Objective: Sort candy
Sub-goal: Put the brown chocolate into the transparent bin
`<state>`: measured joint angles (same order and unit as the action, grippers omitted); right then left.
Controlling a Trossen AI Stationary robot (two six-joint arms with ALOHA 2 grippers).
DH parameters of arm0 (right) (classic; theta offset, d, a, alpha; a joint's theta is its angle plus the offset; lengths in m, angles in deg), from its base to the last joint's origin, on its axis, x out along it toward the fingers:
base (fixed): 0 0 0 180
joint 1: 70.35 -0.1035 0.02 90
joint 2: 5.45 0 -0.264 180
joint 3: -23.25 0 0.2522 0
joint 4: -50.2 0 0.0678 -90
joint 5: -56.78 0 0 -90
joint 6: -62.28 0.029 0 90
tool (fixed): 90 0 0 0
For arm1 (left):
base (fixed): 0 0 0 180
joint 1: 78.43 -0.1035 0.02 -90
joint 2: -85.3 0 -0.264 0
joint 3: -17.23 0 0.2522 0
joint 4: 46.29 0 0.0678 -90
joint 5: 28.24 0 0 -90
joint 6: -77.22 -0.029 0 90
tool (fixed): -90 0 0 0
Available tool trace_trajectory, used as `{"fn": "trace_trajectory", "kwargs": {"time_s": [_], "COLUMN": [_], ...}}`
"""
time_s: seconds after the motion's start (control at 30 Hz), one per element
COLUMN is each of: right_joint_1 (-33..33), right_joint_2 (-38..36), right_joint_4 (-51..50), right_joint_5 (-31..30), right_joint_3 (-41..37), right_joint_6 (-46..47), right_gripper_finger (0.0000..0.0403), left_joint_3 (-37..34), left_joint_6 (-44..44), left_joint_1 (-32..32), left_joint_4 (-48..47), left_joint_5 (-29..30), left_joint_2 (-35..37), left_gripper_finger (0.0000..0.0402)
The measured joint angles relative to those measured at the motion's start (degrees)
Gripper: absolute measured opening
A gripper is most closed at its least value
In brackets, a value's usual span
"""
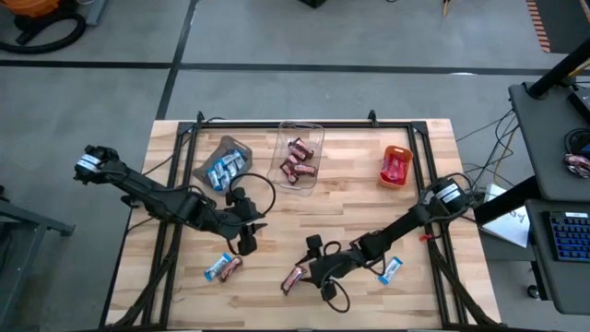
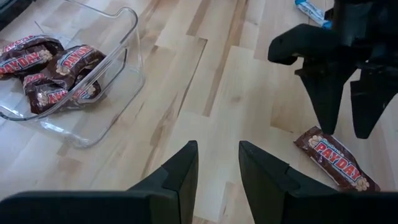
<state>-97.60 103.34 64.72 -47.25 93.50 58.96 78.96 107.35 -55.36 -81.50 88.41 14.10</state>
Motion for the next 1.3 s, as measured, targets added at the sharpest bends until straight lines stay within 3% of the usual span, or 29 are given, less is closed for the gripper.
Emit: {"fn": "trace_trajectory", "kwargs": {"time_s": [0.27, 0.53, 0.7, 1.1, 1.3], "right_joint_1": [1.5, 3.2, 4.1, 4.8, 5.1], "right_joint_2": [4.7, 9.2, 11.1, 10.6, 8.2], "right_joint_4": [6.6, 6.7, 6.9, 6.6, 4.6], "right_joint_5": [4.1, 10.8, 11.7, 13.0, 12.9], "right_joint_3": [0.1, 2.6, 3.8, 4.2, 4.1], "right_joint_6": [-0.6, 3.6, 4.1, 2.7, 2.7], "right_gripper_finger": [0.0212, 0.0212, 0.0209, 0.0118, 0.0105], "left_joint_3": [0.0, 0.0, 0.0, 0.0, 0.0], "left_joint_6": [0.0, 0.0, 0.0, 0.0, 0.0], "left_joint_1": [0.0, 0.0, 0.0, 0.0, 0.5], "left_joint_4": [0.1, 0.4, 0.5, 0.5, 0.4], "left_joint_5": [0.0, 0.0, 0.0, 0.0, 0.0], "left_joint_2": [-1.0, -2.8, -3.5, -3.5, -2.1], "left_gripper_finger": [0.01, 0.01, 0.01, 0.01, 0.01]}}
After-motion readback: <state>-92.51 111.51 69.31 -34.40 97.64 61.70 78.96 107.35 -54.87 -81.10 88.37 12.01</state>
